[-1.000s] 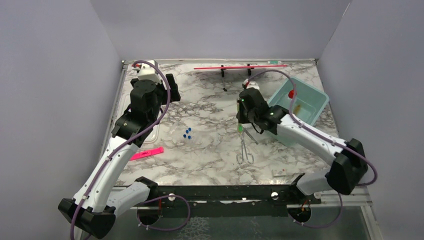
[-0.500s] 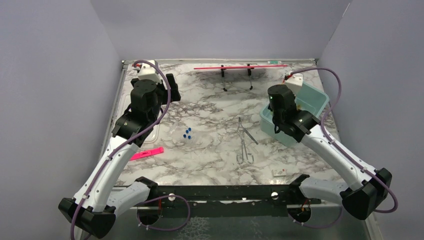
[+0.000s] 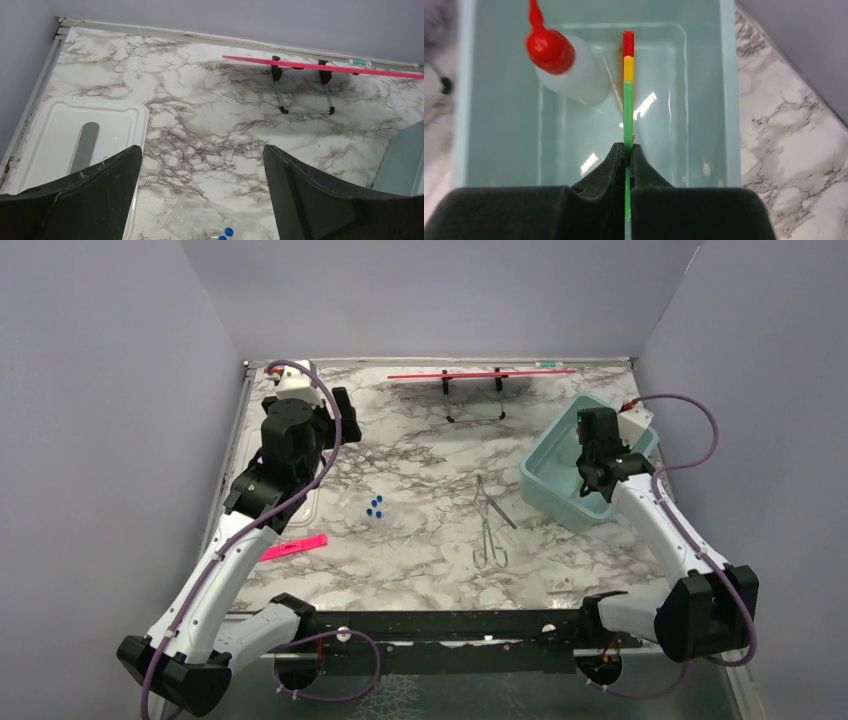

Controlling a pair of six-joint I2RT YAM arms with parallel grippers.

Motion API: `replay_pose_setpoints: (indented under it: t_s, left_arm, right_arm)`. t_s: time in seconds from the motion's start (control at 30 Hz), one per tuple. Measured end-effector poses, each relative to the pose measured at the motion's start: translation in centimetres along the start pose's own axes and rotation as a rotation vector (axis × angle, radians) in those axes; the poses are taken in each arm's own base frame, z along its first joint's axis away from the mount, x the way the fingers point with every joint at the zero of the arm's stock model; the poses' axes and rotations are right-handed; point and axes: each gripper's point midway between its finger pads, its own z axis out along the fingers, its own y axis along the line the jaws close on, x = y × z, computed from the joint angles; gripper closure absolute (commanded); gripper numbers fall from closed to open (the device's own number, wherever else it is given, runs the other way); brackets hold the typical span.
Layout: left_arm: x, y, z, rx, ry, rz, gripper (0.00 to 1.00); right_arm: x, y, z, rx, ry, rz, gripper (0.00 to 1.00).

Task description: Organize the chemistry lab equipment

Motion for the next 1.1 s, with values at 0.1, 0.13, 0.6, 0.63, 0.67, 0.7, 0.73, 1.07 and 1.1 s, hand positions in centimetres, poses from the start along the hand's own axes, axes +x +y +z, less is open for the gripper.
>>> replay_pose_setpoints:
  t_s: [0.1,0.13,0.6,0.63,0.67,0.7,0.73,1.07,1.1]
  left_arm:
    - [0.0,0.0,0.0,0.000,0.000,0.001,0.06]
    - [0.0,0.0,0.0,0.000,0.000,0.003,0.06]
    - [0.0,0.2,0.0,-0.008,-0.001,0.017,0.06]
    - [0.1,0.2,0.1,-0.009,0.000,0.018,0.06]
    - [0.2,0.3,0.1,-0.010,0.003,0.021,0.06]
    - [0.4,0.3,0.1,-0.011,0.005,0.022,0.06]
    - [0.5,0.3,0.1,-0.011,0.008,0.023,0.06]
    - [0.7,0.4,0.2,-0.015,0.011,0.025,0.07]
    - [0.7,0.4,0.2,-0.016,0.012,0.025,0.06]
  right_arm:
    - [3.7,-0.8,1.6,0.026,0.086,-0.041,0.93]
    - [4.8,-1.1,2.0,0.034,0.113,-0.053,0.92]
    - [7.5,-1.4,3.3,0.062,0.181,-0.047,0.69]
    - [7.3,-1.4,3.2,0.059,0.177,-0.045,0.69]
    - [7.1,-1.3,3.1,0.056,0.173,-0.042,0.69]
    - [6.6,-1.1,3.0,0.049,0.164,-0.038,0.69]
    - [6.2,-1.0,2.9,0.042,0.156,-0.034,0.68]
    - [1.0,2.7,-2.0,-0.253,0.078,0.008,0.63]
    - [1.0,3.2,-2.7,-0.298,0.081,0.000,0.62]
